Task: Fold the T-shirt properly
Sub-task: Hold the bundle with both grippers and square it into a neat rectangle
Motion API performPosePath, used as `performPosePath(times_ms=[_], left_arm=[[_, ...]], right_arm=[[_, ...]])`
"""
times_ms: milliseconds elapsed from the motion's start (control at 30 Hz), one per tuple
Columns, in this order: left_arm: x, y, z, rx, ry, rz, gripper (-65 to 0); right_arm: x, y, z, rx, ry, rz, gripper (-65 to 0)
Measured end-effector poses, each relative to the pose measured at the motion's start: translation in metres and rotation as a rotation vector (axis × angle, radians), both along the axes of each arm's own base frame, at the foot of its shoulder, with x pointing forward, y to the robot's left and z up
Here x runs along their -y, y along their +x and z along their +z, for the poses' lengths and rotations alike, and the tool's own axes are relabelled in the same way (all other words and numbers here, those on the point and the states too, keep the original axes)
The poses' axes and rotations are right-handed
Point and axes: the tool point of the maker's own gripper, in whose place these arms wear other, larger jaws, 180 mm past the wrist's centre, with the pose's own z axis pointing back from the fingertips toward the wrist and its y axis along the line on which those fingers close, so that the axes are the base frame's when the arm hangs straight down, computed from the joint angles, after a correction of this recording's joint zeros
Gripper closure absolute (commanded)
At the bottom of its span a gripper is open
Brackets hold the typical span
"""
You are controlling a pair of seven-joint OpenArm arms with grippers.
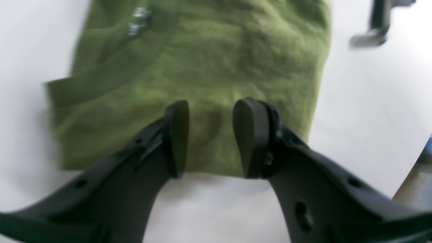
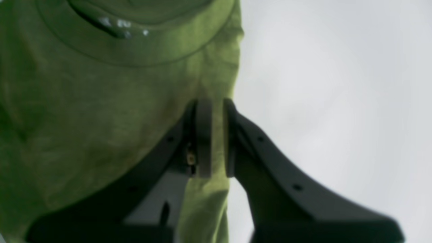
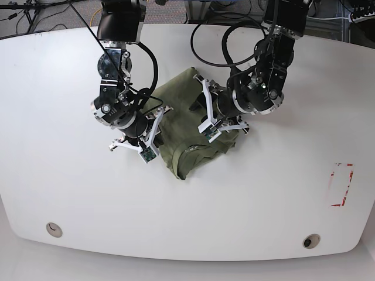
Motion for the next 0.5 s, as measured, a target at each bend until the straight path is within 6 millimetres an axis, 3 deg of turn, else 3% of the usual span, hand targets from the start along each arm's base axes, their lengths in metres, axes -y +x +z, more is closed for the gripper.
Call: performPosePath(times_ms=[267, 500], left_arm=[[-0.007, -0.008, -0.035, -0.103, 0.023, 0.020, -23.9], [-0.008, -0.009, -0.053, -0.139, 0.006, 0.039, -23.9]], right_arm=[[-0.007, -0.005, -0.022, -0.045, 0.041, 0.008, -5.1], [-0.011, -0.011, -0.036, -0.061, 0.082, 0.007, -5.1]])
